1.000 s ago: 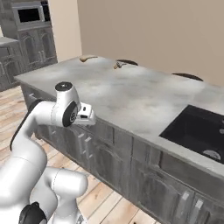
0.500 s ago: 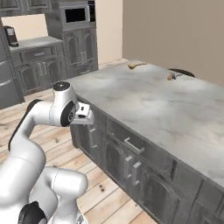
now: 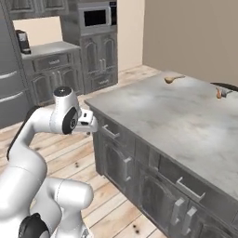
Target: Pick up the metallic utensils from the counter and place them in the open drawer. Make sure not to pick up any wooden utensils.
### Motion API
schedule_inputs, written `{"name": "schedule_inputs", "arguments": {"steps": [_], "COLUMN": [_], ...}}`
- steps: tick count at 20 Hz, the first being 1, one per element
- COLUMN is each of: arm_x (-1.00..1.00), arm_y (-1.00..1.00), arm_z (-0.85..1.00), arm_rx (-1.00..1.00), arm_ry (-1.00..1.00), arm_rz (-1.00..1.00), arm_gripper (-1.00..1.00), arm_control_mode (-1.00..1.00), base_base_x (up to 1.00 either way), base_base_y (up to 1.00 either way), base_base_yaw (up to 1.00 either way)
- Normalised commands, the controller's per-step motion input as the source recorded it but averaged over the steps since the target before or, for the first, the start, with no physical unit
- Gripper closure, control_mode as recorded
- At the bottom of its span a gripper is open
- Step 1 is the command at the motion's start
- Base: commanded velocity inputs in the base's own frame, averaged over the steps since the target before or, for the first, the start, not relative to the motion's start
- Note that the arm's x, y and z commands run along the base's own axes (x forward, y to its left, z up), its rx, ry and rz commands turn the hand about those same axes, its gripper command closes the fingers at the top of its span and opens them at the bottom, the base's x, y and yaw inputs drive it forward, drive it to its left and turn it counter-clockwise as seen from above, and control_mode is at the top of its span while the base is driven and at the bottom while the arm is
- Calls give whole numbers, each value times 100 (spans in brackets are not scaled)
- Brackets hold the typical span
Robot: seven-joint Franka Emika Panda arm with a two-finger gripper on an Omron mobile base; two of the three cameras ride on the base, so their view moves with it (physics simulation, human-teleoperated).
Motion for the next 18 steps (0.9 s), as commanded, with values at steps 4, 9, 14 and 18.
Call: {"name": "schedule_inputs", "arguments": {"steps": [4,9,14,18], "arm_x": [0,0,0,0], "arm_y": [0,0,0,0], "arm_z": [0,0,0,0], "arm_rx": [0,0,0,0], "arm_ry": [0,0,0,0], "arm_rz": [0,0,0,0], "arm_gripper": [-100,-100,-100,-100], "arm_control_mode": [100,100,100,100], "base_base_x": [100,100,100,100], "base_base_y": [100,100,100,100], "base_base_yaw": [-10,-30,-45,-50]}}
